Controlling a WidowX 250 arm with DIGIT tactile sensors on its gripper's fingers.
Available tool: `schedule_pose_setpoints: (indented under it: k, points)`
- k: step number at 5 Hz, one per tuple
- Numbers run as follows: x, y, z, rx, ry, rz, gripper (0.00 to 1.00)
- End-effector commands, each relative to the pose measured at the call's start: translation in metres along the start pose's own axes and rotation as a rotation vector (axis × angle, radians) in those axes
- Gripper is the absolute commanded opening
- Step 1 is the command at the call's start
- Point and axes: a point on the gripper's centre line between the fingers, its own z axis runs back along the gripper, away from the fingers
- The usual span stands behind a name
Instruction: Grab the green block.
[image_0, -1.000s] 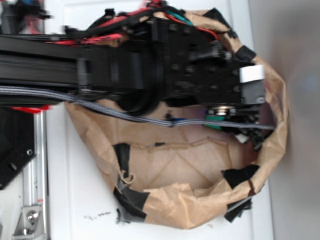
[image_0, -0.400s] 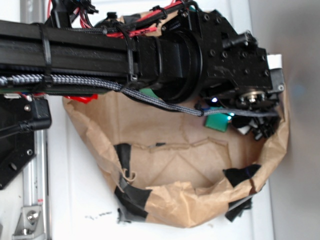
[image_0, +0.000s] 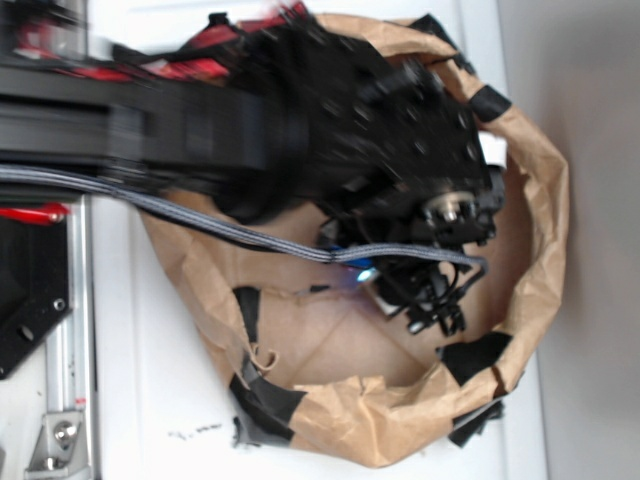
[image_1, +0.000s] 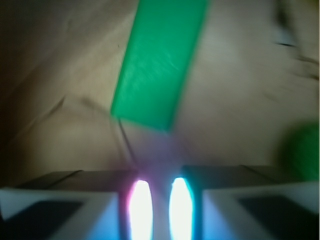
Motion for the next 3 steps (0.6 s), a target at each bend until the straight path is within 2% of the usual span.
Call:
schedule_pose_setpoints:
  k: [1,2,3]
  points:
    - [-0.010,-0.004,0.069,0.114,-0.271,-0.269,0.00]
    - [0.003,0.013,0.052,0.061,-0.234,-0.065,1.00]
    - [0.021,0.017,0.019,0.017,-0.217,0.056,1.00]
